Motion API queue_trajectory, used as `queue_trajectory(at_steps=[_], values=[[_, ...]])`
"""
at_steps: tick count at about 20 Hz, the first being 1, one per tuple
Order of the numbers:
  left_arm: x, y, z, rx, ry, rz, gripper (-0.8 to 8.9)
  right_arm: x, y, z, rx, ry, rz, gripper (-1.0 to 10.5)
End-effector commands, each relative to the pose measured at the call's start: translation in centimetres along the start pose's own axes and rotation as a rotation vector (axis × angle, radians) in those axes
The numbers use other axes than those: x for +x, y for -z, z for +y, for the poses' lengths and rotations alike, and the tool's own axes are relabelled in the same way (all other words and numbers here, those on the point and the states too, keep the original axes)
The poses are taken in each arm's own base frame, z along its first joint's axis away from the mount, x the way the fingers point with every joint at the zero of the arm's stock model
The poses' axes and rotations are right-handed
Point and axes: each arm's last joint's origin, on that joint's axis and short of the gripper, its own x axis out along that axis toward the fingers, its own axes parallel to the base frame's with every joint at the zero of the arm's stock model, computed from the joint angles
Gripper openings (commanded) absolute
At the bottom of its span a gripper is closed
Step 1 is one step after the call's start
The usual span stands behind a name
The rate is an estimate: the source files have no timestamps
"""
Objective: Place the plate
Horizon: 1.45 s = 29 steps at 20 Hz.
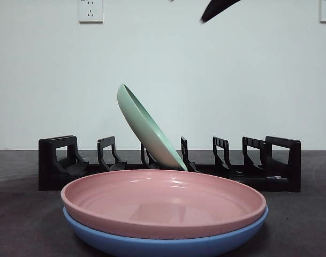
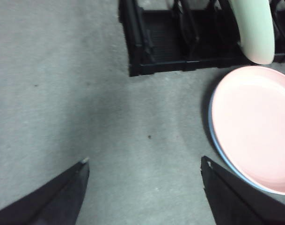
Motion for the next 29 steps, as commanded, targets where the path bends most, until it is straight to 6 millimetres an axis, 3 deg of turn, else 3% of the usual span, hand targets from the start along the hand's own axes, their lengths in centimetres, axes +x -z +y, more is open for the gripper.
queue_trajectory(at_steps=[1,7,11,16,24,29], values=[[-0.4,-0.4,0.0,0.000,-0.004,-0.021,3.71,2.7,-2.7,0.9,0.007,-0.006,0.071,2.9],[-0.4,-0.5,0.0,-0.023,-0.006,-0.030,3.71,8.9,-6.8,1.6,0.008,-0.001,0.108,2.9],[-0.4,-0.5,0.0,-0.024,-0.006,-0.030,3.71,12.2,-7.2,1.3,0.002,0.009,0.116,2.9],[-0.4,-0.5,0.0,-0.023,-0.006,-0.033,3.72,14.9,-7.0,0.6,0.007,0.017,0.134,2.9],[-0.4,-0.6,0.1,-0.026,-0.029,-0.043,3.72,15.8,-6.9,0.2,0.009,0.016,0.143,0.3],[-0.4,-0.7,0.1,-0.027,-0.028,-0.061,3.72,15.5,-7.3,0.4,0.003,0.000,0.134,0.2]])
